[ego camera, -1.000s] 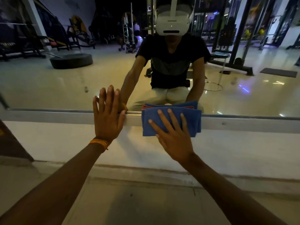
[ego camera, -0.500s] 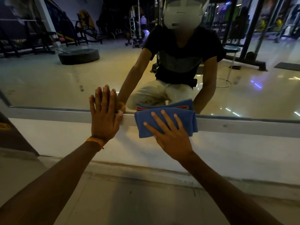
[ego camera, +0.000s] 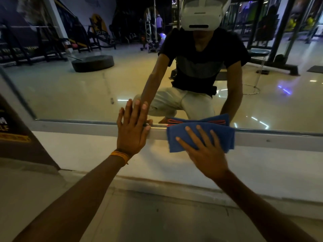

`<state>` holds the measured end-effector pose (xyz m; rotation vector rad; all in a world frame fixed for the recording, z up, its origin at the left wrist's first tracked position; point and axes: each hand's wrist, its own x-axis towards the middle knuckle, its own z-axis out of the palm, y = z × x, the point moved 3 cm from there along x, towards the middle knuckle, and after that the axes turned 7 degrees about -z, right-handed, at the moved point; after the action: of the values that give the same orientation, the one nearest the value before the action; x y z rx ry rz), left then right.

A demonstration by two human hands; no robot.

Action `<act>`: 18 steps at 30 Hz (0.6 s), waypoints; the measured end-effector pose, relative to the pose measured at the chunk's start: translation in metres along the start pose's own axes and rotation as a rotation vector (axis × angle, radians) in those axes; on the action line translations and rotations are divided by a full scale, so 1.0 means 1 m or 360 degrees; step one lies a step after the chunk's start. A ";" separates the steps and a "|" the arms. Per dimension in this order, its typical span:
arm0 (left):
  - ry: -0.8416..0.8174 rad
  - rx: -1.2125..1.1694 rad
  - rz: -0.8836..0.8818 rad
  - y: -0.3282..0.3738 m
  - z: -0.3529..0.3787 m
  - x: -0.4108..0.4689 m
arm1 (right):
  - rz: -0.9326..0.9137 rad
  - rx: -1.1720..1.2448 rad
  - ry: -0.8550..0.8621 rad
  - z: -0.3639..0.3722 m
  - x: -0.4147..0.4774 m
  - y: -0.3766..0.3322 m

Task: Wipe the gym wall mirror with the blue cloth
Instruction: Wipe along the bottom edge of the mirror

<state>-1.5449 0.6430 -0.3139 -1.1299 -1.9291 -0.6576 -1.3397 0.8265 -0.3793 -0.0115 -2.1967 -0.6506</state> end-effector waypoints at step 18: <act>0.0049 0.0010 -0.0159 -0.159 -0.043 -0.025 | 0.0058 -0.0113 -0.0144 -0.013 0.014 -0.020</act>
<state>-1.6619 0.5241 -0.3176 -1.0186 -1.9699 -0.7184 -1.3433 0.8006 -0.3712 -0.1194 -2.2533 -0.7201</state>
